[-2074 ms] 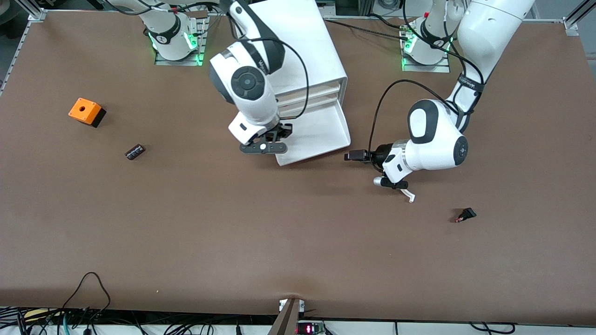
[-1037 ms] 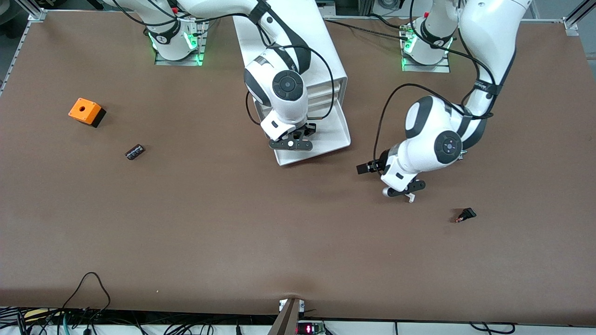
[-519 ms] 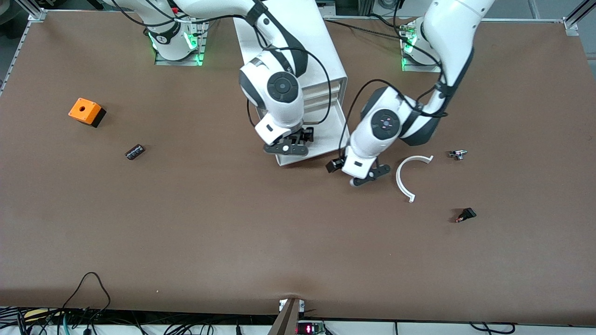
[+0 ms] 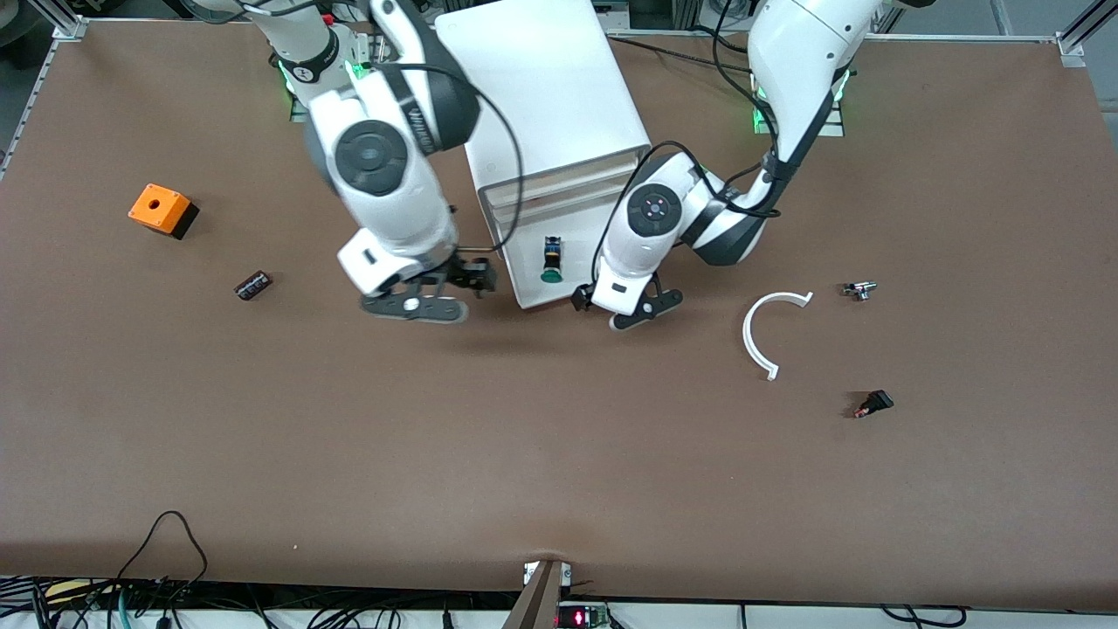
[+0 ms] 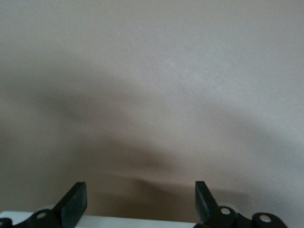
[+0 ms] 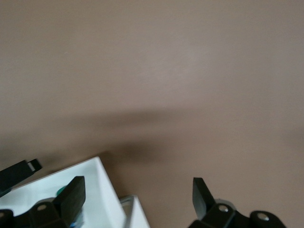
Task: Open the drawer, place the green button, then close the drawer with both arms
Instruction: 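Push the drawer closed with the left gripper while the right gripper withdraws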
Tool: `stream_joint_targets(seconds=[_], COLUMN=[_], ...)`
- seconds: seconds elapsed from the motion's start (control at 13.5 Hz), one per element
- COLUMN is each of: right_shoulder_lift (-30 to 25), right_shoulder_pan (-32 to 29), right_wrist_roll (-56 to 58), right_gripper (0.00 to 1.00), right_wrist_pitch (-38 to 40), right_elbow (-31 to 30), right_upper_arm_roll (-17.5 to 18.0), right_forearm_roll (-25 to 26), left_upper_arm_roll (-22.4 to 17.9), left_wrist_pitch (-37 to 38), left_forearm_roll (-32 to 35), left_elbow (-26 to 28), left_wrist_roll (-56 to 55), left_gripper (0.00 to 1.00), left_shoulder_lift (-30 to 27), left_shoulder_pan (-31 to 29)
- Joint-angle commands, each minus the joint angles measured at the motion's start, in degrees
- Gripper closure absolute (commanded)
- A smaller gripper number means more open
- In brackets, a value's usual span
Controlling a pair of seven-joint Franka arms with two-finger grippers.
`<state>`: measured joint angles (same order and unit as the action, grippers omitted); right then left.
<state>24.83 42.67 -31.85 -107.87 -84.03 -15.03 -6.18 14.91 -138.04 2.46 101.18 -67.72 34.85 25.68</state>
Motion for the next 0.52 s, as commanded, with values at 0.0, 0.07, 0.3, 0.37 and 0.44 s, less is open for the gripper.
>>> stream_joint_targets(seconds=[0.0,0.07,0.3,0.37,0.44], right_shoulder_lift=[-2.84,-4.33,-8.82,-11.01,-13.55], right_shoulder_pan=[-1.09,-1.27,-1.27,-1.27,-1.27], right_wrist_roll=[7.03,10.11,21.27,23.48,26.11], right_gripper=[0.00,0.00,0.00,0.00,0.00], right_wrist_pitch=[1.61,3.00,8.97,10.56,11.36], right_elbow=[-0.34,-0.78,-1.39,-2.53,-4.36], right_upper_arm_roll=[-2.71,-4.90,-11.14,-12.64,-14.22], right_forearm_roll=[-4.08,-6.11,-7.00,-7.00,-7.00], left_upper_arm_roll=[0.03,0.12,0.38,0.73,1.09], left_wrist_pitch=[1.45,2.50,3.30,3.48,3.56], left_forearm_roll=[1.15,1.06,0.70,0.44,0.26], left_elbow=[-2.13,-2.13,-1.42,-1.34,-1.33], left_wrist_roll=[-2.06,-2.06,-2.32,-2.76,-2.85], left_gripper=[0.00,0.00,0.00,0.00,0.00], left_shoulder_lift=[1.19,1.19,1.36,1.62,1.63], left_shoulder_pan=[1.21,2.00,4.20,5.25,5.61])
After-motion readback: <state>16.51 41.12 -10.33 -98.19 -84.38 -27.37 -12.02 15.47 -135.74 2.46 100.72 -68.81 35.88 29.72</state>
